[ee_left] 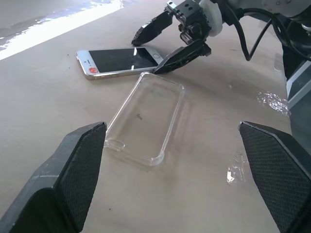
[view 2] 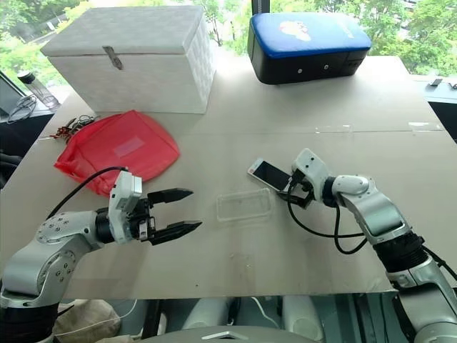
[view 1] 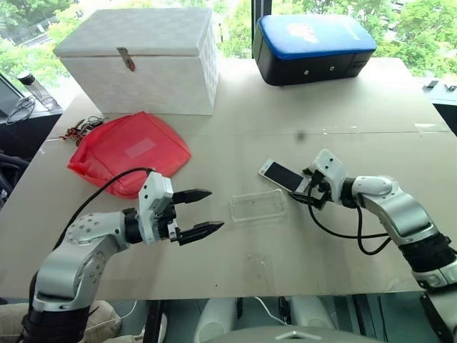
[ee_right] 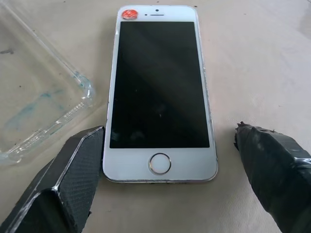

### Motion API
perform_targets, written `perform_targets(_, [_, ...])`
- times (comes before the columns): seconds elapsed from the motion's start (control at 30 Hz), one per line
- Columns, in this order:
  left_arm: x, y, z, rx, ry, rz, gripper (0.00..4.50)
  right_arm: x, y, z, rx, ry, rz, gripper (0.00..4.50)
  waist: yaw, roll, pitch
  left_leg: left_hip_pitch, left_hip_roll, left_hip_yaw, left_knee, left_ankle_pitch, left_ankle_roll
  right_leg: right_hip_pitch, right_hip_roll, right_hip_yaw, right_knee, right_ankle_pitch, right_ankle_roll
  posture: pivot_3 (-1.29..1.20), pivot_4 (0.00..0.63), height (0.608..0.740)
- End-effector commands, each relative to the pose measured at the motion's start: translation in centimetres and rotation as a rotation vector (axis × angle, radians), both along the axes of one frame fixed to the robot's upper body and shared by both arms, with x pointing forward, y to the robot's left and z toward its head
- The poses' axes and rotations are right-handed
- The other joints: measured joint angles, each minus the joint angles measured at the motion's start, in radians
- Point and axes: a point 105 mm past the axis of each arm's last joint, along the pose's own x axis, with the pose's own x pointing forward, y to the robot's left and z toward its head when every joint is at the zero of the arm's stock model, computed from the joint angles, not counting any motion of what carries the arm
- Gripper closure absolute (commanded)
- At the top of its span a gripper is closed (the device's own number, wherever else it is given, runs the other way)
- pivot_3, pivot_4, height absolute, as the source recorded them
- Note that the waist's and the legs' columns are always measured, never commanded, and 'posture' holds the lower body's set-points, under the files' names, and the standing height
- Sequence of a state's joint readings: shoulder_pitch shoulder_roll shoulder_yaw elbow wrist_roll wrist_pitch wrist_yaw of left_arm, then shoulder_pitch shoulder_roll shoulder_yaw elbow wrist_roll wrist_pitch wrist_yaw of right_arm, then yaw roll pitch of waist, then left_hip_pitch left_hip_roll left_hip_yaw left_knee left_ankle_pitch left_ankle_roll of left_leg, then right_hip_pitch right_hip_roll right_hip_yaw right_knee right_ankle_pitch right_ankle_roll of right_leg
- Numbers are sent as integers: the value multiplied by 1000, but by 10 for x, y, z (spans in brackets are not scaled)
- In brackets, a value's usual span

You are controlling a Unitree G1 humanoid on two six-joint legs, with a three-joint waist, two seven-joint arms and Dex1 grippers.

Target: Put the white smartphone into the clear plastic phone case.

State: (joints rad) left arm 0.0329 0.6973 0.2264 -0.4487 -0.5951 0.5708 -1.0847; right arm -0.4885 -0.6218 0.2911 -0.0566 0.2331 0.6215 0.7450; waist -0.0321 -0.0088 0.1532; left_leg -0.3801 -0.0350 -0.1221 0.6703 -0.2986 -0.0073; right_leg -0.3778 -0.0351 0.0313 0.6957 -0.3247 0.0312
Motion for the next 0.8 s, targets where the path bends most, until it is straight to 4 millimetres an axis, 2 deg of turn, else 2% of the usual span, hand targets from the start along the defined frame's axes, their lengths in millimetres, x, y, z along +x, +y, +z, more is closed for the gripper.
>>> perform_targets(0.03, [-2, -5, 9, -16, -46, -16, 72, 4, 1, -4, -41, 35, 24, 0, -4, 0, 0, 0, 0, 0, 0, 0, 0, 0, 0, 0, 0, 0, 0, 0, 150, 740])
perform_targets(0.2, [-1, -7, 12, -32, -57, -20, 72, 7, 15, -12, -56, 127, 36, 0, -16, -1, -1, 1, 1, 1, 0, 0, 0, 0, 1, 1, 1, 0, 0, 0, 150, 740])
perform_targets(0.3, [-9, -5, 22, -89, -78, -76, 72, 10, 21, -16, -89, 142, 40, 0, -27, -3, -3, 2, 1, 2, 0, 0, 0, 0, 1, 3, 1, 0, 0, 0, 150, 740])
perform_targets(0.43, [-19, 14, 25, -61, -96, -96, 72, 8, 32, -20, -112, 146, 82, 0, -43, -6, -5, 5, 2, 3, -1, 0, 0, 1, 2, 5, 2, 1, -1, 0, 150, 740])
perform_targets(0.57, [-17, 32, 31, -51, -133, -42, 72, 8, 42, -20, -102, 124, 109, 0, -44, -6, -5, 7, 2, 4, -2, 0, 0, 1, 2, 6, 2, 1, -1, 0, 150, 740])
perform_targets(0.7, [-14, 43, 25, -43, -140, 26, 72, 10, 52, -17, -68, 110, 114, 0, -53, -7, -5, 18, 3, 8, -6, -3, 4, 7, 3, 10, 1, 1, -1, 0, 150, 740])
perform_targets(0.8, [-14, 46, 18, -36, -135, 45, 72, 12, 55, -19, -64, 111, 115, 0, -63, -7, -5, 19, 4, 8, -7, -3, 4, 7, 4, 11, 2, 1, -1, 0, 150, 740])
